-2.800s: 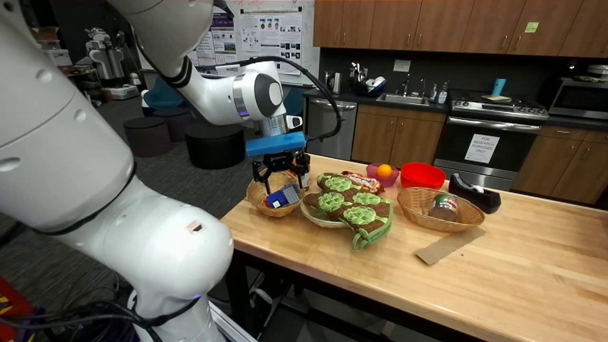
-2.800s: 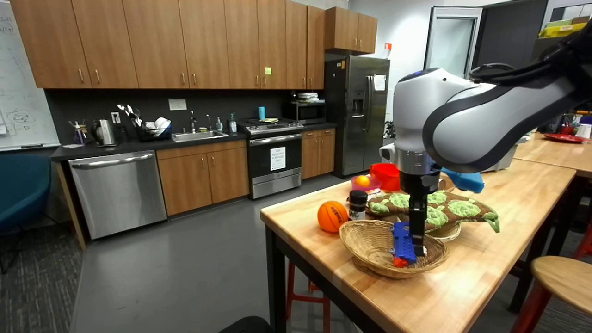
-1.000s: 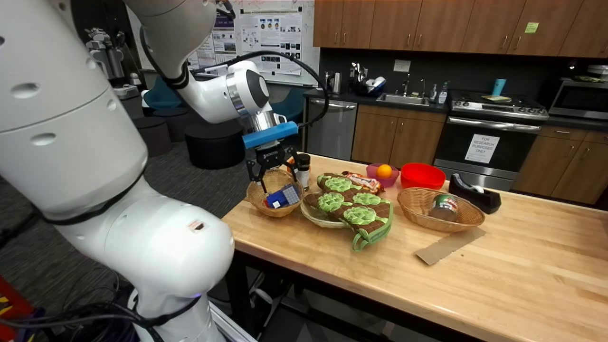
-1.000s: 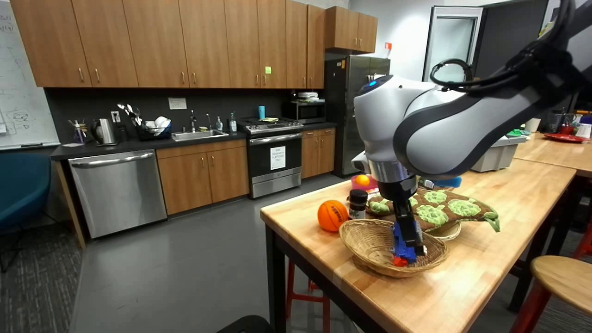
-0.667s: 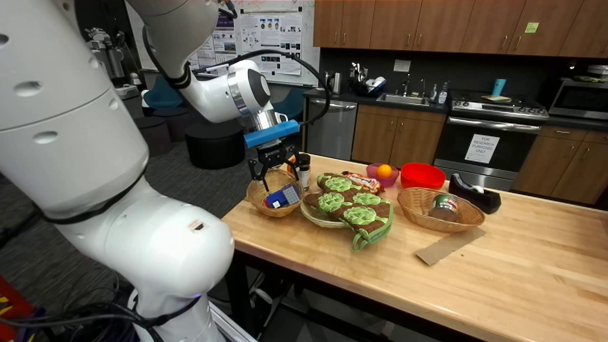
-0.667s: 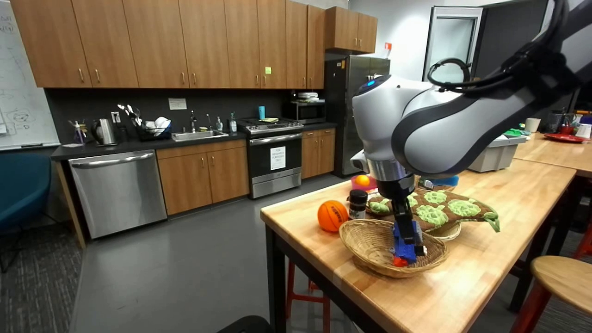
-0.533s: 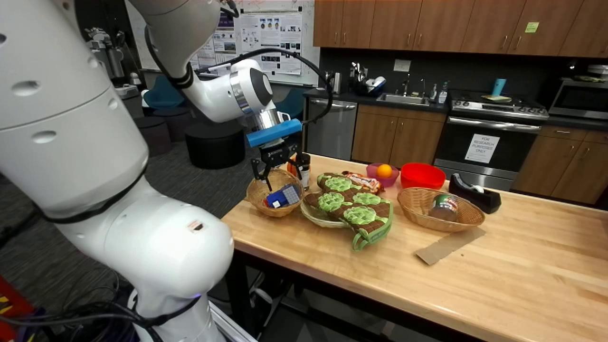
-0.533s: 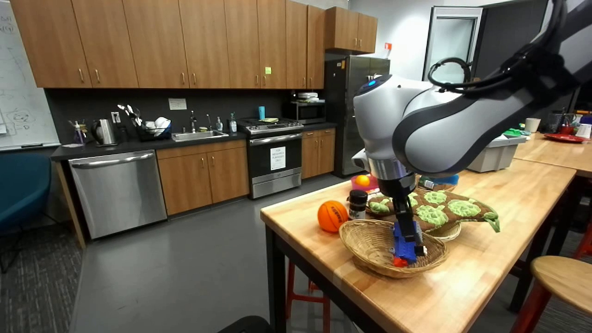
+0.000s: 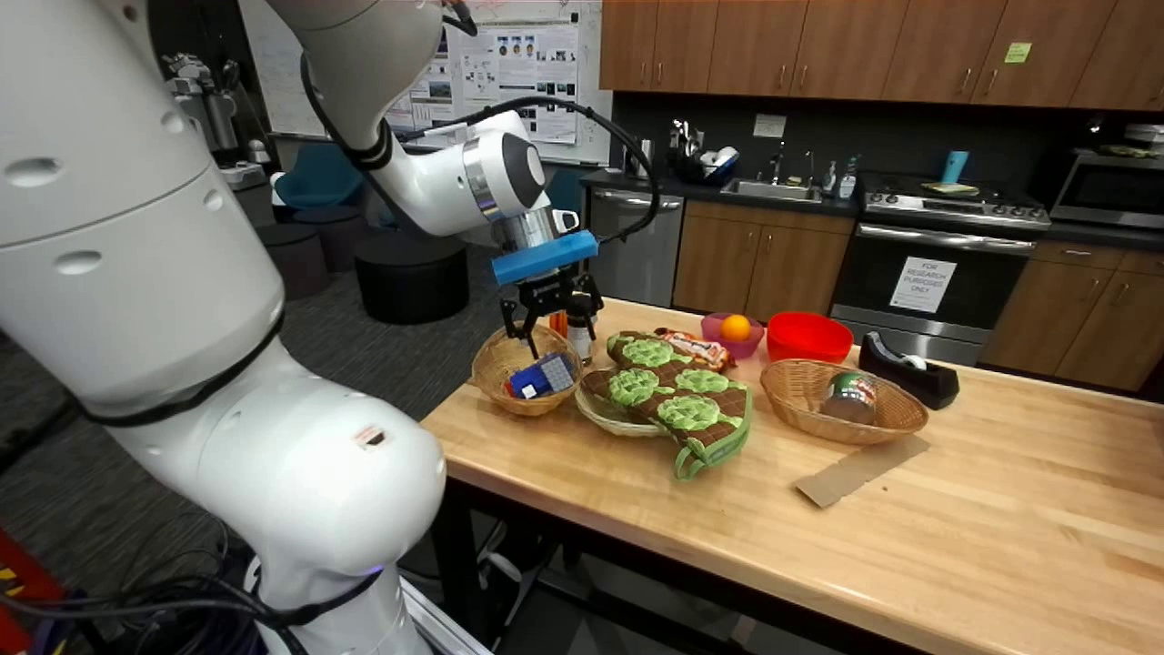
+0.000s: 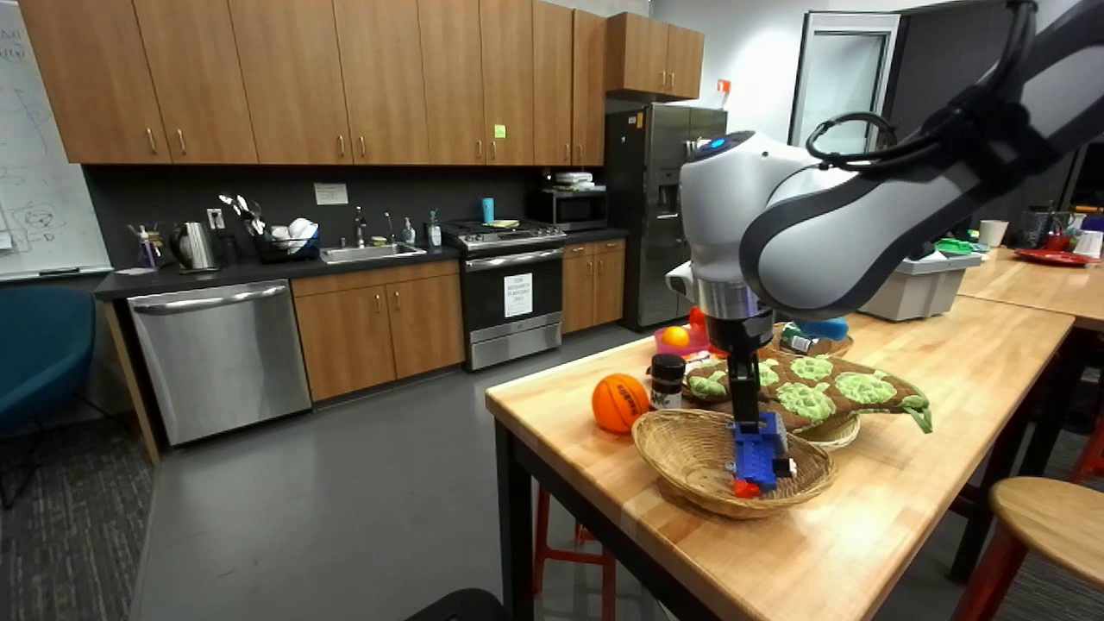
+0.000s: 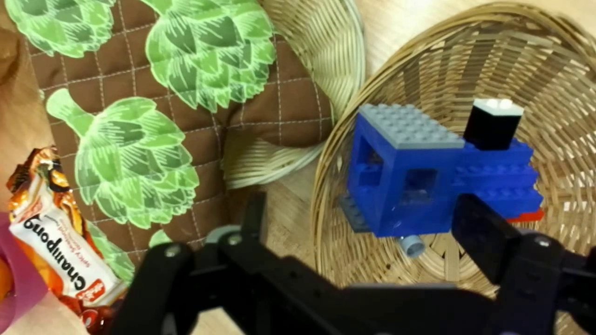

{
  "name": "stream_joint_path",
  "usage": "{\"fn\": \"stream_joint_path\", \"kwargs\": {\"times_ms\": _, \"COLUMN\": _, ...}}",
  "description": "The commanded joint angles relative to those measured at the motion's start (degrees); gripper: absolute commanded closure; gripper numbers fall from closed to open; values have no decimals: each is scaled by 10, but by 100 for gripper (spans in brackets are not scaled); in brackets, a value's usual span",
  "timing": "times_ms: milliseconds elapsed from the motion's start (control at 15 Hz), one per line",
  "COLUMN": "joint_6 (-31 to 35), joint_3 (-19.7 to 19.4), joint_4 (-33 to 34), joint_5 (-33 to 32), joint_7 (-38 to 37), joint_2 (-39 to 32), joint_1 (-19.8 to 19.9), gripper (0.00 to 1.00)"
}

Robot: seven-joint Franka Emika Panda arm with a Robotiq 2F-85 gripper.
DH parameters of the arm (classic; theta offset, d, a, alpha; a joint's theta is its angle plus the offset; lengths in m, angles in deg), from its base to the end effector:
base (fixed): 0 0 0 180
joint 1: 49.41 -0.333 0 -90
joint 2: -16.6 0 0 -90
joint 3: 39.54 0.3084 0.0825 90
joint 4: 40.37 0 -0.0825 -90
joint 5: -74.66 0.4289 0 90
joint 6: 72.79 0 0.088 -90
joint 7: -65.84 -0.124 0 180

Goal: Put the blue object directly on the counter

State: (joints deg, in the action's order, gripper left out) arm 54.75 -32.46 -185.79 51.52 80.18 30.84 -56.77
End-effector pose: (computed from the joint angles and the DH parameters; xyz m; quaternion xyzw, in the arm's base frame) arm 0.4538 0.0960 0.3050 0.9152 0.3639 -0.0341 0.1697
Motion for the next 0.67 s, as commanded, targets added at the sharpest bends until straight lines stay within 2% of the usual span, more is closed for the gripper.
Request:
{"fn": "stream_joint_path", "kwargs": {"times_ms": 0, "joint_6": 25, "joint_3": -7, "joint_4": -5, "joint_5": 34, "joint_7": -20, "joint_2": -8, "joint_1": 1, "gripper": 0}}
{"fn": "stream_joint_path", "kwargs": {"times_ms": 600, "joint_6": 13, "joint_3": 7, "joint_4": -24, "joint_5": 68, "joint_7": -142, "joint_2": 17, "joint_1": 3, "gripper": 0}}
